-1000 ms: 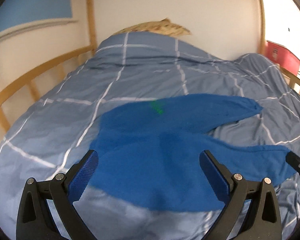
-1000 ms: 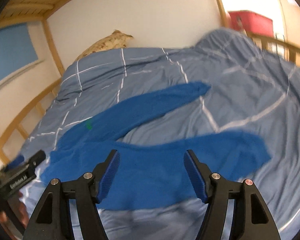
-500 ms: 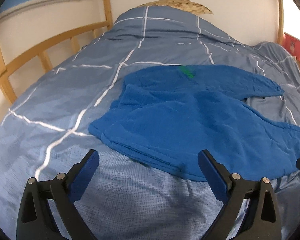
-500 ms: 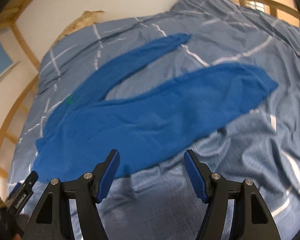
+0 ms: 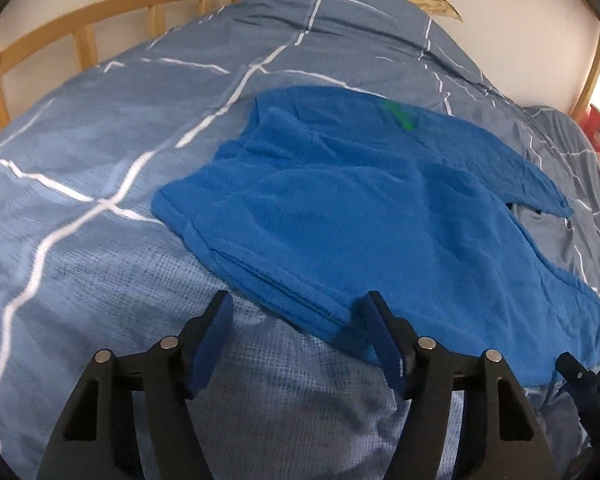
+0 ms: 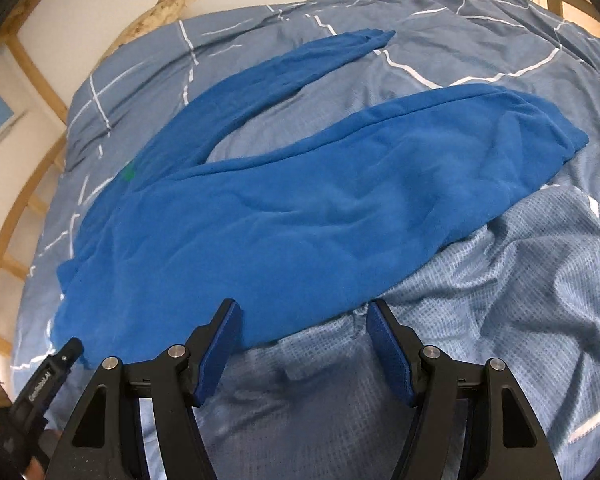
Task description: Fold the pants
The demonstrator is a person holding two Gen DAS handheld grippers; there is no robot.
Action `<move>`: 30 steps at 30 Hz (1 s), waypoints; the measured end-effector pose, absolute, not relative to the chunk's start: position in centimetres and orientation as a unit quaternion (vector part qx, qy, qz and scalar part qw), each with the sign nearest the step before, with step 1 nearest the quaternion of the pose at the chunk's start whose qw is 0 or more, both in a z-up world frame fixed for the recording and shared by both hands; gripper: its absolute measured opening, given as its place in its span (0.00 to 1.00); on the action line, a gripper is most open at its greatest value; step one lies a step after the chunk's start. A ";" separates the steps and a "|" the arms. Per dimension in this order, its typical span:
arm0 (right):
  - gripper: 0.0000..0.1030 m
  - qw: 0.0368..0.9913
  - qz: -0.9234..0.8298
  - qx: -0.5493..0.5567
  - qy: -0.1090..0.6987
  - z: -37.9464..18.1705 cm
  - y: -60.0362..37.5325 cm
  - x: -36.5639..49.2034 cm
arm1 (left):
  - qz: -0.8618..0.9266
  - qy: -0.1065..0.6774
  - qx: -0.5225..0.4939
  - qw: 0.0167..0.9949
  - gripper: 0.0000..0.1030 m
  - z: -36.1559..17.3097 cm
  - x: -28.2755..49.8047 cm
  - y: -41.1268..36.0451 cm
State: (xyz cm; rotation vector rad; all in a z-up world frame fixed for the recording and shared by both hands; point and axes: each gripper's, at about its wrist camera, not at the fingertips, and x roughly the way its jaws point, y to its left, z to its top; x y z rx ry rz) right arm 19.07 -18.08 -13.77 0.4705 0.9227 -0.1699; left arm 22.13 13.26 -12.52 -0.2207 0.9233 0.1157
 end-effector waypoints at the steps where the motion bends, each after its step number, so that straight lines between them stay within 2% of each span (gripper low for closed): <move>1: 0.65 0.866 -0.083 0.222 0.440 -13.8 -18.0 19.2 | 0.056 0.446 -0.110 0.887 0.63 -12.7 22.3 13.3; 3: 0.64 0.866 -0.085 0.217 0.442 -13.8 -18.0 19.5 | 0.054 0.447 -0.115 0.886 0.60 -13.0 22.7 13.4; 6: 0.57 0.868 -0.089 0.204 0.444 -13.8 -17.9 19.7 | 0.052 0.438 -0.117 0.890 0.47 -12.9 23.1 13.3; 7: 0.56 0.869 -0.088 0.201 0.444 -13.7 -17.9 19.8 | 0.056 0.433 -0.113 0.892 0.39 -12.7 23.1 13.1; 9: 0.48 0.872 -0.087 0.195 0.441 -13.5 -18.0 19.8 | 0.069 0.425 -0.100 0.897 0.29 -12.4 23.0 12.9; 12: 0.36 0.877 -0.085 0.185 0.435 -13.1 -18.3 19.9 | 0.070 0.417 -0.089 0.902 0.23 -12.0 22.7 12.7; 14: 0.27 0.880 -0.078 0.180 0.433 -12.8 -18.6 20.0 | 0.072 0.412 -0.080 0.905 0.20 -11.5 22.6 12.3; 18: 0.17 0.887 -0.059 0.178 0.422 -11.8 -19.0 19.9 | 0.075 0.394 -0.075 0.913 0.17 -10.2 22.1 12.0; 25: 0.13 0.918 -0.033 0.145 0.367 -7.1 -18.9 20.2 | 0.073 0.380 -0.090 0.918 0.13 -7.1 22.8 11.6; 30: 0.11 0.928 -0.011 0.153 0.340 -4.2 -19.5 23.8 | 0.068 0.365 -0.107 0.922 0.13 -4.2 24.8 11.6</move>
